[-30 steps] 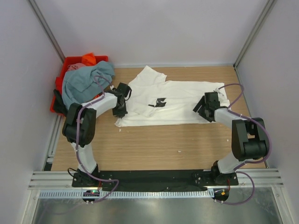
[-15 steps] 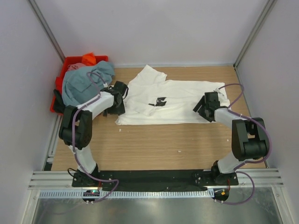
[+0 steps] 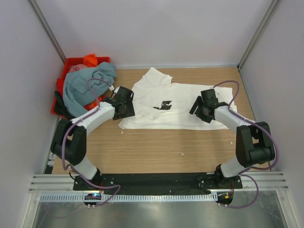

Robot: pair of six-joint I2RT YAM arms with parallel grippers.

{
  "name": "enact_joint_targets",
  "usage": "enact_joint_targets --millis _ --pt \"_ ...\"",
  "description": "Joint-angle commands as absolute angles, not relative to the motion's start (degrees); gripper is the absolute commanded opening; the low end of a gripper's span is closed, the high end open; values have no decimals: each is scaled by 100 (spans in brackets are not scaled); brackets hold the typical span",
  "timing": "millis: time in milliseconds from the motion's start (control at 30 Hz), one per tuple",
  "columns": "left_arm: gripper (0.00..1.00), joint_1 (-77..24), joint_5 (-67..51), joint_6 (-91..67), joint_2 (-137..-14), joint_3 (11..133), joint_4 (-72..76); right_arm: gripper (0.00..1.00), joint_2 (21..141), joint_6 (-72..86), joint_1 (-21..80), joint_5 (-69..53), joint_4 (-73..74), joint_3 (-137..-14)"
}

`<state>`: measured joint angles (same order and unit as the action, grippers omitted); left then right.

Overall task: Fold and stack the t-shirts
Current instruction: Fold the tshirt

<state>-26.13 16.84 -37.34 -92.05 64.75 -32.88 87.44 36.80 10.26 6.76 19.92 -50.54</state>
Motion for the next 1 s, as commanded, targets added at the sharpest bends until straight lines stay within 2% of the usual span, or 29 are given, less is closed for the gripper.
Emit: enact_joint_targets --millis 0,267,500,733,967 --pt "67 -2593 1152 -3850 -9474 6477 -2470 74 9069 3683 1160 88 1794 -5510" --pt "65 -2593 967 -3850 -10151 6294 -1987 73 9668 3700 1362 -97 1406 -5362" --pt "64 -2602 923 -3946 -10020 5600 -1758 72 9774 3990 1564 333 1257 -4685" --pt "64 -2829 1089 -4157 -9415 4651 -1871 72 9229 4438 1696 474 1318 -3719" --pt "66 -3111 1309 -4465 -8483 4219 -2372 73 8166 4649 2143 738 1968 -3559"
